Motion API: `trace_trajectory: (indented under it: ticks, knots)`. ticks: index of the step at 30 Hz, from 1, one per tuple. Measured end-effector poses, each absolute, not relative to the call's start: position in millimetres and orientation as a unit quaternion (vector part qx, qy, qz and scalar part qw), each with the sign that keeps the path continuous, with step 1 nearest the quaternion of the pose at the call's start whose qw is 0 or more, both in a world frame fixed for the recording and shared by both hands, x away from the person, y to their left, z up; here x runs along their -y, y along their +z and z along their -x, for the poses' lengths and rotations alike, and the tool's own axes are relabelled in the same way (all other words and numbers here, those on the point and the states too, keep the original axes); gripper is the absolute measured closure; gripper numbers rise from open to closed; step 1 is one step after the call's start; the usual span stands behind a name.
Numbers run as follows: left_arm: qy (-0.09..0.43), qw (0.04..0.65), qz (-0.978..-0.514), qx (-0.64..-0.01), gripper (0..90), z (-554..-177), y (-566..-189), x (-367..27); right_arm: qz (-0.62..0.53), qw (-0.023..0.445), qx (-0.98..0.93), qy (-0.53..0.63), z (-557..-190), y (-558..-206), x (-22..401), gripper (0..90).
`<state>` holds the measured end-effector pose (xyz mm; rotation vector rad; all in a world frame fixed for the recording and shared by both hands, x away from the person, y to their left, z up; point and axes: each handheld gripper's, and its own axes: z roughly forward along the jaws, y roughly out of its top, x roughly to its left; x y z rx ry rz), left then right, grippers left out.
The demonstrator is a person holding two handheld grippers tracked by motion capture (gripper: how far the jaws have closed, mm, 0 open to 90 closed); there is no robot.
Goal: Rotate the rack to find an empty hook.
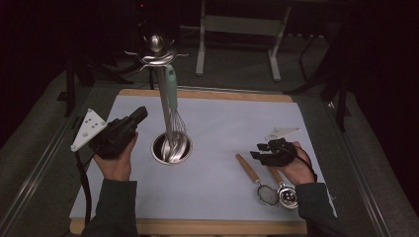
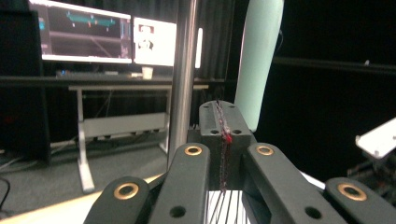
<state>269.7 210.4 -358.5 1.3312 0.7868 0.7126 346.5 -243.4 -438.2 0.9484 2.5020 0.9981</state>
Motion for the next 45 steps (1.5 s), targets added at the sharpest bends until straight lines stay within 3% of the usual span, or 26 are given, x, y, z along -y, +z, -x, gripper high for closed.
trace_trajectory:
  ticks: [16, 33, 45]
  knots:
    - [0.35, 0.682, -0.555, -0.323, 89.8, -276.2, -322.3, -196.0, -0.366, 0.154, -0.86, 0.319, -325.0, -474.1, 268.3, 55.4]
    - [0.373, 0.687, -0.545, -0.304, 89.9, -285.3, -289.9, -185.7, -0.398, 0.154, -0.837, 0.344, -313.9, -480.3, 294.8, 55.3]
    - [0.381, 0.676, -0.546, -0.316, 89.9, -292.2, -286.5, -192.3, -0.414, 0.144, -0.823, 0.362, -310.0, -480.4, 306.9, 55.5]
